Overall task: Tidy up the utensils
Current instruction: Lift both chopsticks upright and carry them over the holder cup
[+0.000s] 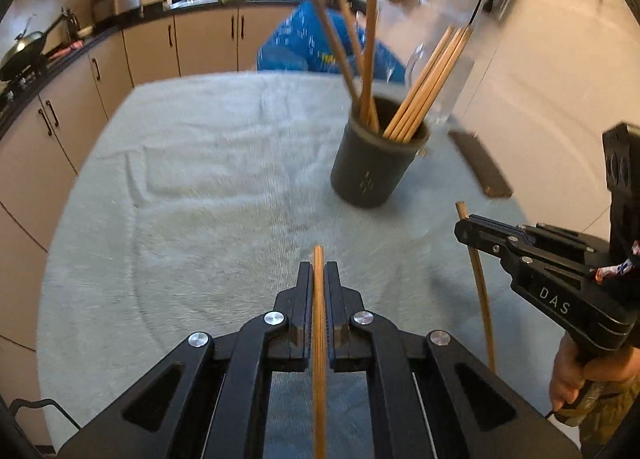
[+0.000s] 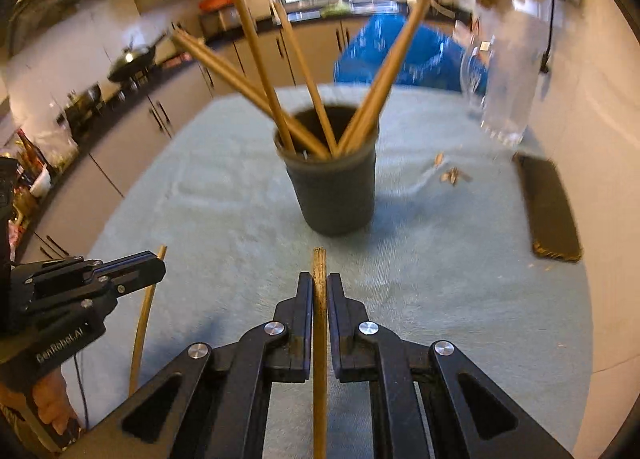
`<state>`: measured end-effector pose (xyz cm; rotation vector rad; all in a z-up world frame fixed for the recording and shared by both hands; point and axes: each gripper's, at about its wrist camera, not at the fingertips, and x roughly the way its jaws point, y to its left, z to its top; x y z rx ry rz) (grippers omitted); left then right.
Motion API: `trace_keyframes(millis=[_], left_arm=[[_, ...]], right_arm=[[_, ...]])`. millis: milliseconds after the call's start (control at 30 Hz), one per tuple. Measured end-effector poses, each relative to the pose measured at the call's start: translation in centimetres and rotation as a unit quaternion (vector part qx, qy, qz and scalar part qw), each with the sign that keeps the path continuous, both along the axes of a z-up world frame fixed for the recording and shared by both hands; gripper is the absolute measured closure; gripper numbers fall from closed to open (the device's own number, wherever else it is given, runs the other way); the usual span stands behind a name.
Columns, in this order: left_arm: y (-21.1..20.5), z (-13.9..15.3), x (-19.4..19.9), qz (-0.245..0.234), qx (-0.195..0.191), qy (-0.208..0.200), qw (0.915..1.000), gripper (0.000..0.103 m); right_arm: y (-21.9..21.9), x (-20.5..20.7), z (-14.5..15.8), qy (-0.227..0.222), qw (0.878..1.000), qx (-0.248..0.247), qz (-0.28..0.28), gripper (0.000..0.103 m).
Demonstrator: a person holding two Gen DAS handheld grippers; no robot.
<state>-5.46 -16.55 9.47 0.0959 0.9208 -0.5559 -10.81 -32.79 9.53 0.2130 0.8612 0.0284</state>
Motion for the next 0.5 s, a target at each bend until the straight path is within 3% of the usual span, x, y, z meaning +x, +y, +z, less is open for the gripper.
trace_keyframes(millis=[300, 500], left_arm=[[2.1, 4.9, -4.9, 0.003, -0.033, -0.073, 0.9968, 0.098], [3.4, 6.7, -7.4, 0.012, -0.054, -0.100, 0.9935, 0.098]], right_arm=[[1.3, -5.2, 5.3, -0.085, 0.996, 0.004, -0.010, 0.096], [1.4, -7.8, 6.8, -0.115, 0.993, 0.008, -0.015, 0.096]])
